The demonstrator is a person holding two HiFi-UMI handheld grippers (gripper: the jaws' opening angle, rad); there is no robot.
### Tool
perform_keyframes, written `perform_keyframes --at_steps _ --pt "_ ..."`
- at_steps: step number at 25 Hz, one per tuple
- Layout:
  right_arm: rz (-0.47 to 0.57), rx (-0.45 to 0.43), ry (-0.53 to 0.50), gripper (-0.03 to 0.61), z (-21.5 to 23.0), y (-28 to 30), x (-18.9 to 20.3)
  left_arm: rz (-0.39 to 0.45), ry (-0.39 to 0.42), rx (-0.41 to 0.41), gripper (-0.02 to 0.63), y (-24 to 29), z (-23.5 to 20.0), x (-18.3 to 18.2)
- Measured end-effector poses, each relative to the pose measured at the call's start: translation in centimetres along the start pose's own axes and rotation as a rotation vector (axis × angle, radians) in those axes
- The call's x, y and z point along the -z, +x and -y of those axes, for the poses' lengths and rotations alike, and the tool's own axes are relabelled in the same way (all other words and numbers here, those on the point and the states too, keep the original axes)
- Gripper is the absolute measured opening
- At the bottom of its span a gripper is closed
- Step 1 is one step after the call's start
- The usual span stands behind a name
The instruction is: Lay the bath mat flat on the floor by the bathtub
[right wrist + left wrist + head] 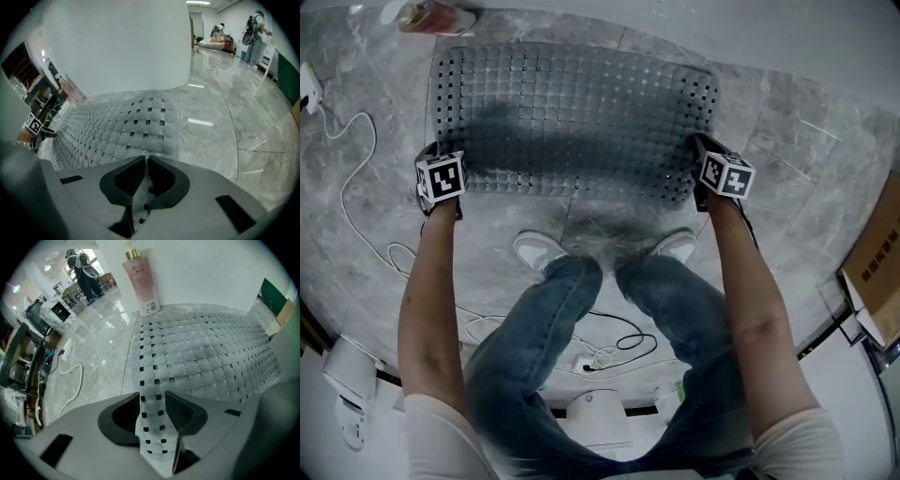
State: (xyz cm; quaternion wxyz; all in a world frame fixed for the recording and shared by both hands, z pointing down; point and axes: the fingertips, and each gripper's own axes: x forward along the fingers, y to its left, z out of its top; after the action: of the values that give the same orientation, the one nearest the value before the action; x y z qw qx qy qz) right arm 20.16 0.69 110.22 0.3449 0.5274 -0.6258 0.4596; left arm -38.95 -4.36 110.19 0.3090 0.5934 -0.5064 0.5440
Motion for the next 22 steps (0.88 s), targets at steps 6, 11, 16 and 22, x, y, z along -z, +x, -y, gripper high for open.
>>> perform_keyframes --at_steps 6,11,16,22 --pt "0.083 0.013 -0.007 0.034 0.5 -0.9 -4.9 0.038 -0.002 0.043 0.114 -1.6 3.0 -1.4" --pt "0.106 0.019 -0.024 0.034 1.3 0.7 -8.4 0.006 0.007 0.103 0.042 -0.4 4.8 -0.4" --pt "0.061 0.058 -0.044 0.028 2.0 2.5 -7.8 -0.037 -0.021 0.127 0.031 1.1 5.3 0.8" --pt "0.046 0.049 -0.028 0.027 2.0 2.5 -7.7 -0.029 -0.057 0.123 0.028 0.2 5.6 1.1"
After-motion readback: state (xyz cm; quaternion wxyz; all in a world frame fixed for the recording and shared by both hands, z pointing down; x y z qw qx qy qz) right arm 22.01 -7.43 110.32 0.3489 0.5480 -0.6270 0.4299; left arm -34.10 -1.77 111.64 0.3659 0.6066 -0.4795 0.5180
